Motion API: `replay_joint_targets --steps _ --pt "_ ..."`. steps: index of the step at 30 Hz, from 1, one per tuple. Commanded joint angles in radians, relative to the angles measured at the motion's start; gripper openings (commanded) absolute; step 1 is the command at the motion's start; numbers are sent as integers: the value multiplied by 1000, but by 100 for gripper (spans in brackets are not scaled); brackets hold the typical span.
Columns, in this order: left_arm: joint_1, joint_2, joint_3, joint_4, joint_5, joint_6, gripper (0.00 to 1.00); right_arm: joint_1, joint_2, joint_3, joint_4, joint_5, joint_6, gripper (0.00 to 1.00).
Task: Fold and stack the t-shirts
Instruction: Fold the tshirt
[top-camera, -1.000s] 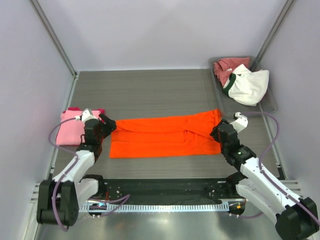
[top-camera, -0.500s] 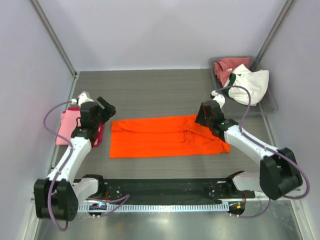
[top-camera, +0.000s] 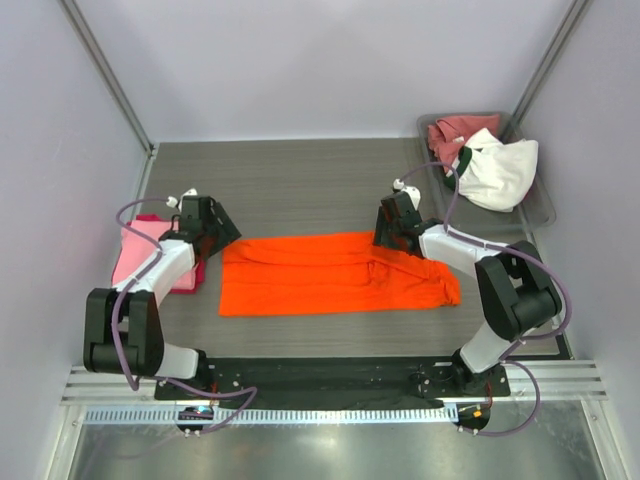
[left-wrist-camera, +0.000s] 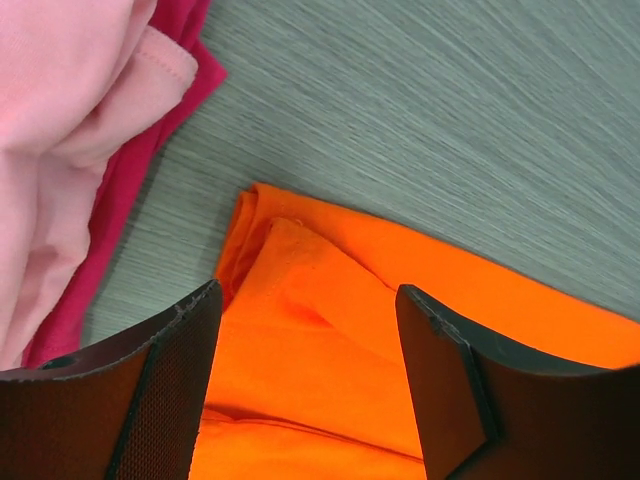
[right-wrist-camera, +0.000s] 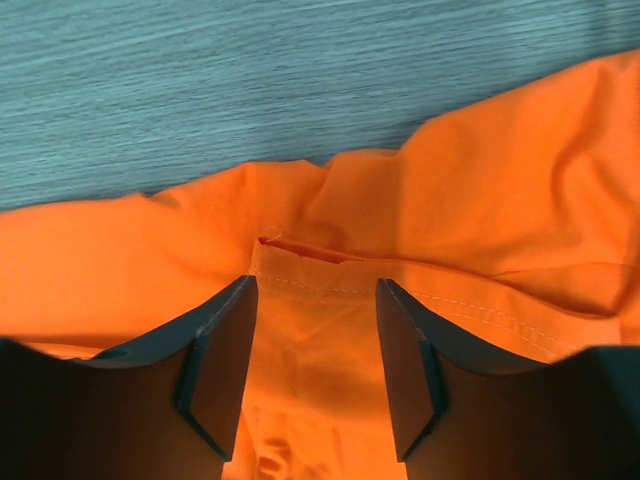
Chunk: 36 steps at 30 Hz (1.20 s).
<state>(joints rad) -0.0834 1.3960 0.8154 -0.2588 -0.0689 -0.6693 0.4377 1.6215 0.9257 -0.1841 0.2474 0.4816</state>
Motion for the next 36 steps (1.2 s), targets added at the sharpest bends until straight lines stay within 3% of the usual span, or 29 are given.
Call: replay_joint_targets --steps 1,5,8,9,12,14,32,34,36 --pt "-3 14 24 -10 -32 7 71 12 20 48 2 24 -8 58" --pt "-1 32 16 -8 -45 8 64 15 29 48 -2 49 -14 53" --pt "-1 32 11 -7 -51 10 56 16 31 45 -2 50 -29 37" --pt "-1 31 10 -7 -54 11 54 18 26 44 -6 47 -34 23" --pt "-1 17 5 -7 -63 16 47 27 -9 29 -12 52 -40 5" --pt "1 8 -1 -7 -66 20 45 42 -35 9 -15 62 -40 1" --pt "1 -60 -16 -16 -81 60 39 107 -403 -223 -92 -65 -9 2" --pt "-1 -57 -15 -14 -81 59 41 105 -416 -222 -97 -47 -15 18" --pt "-1 -57 -16 -11 -65 54 45 105 -410 -200 -98 -19 -21 42"
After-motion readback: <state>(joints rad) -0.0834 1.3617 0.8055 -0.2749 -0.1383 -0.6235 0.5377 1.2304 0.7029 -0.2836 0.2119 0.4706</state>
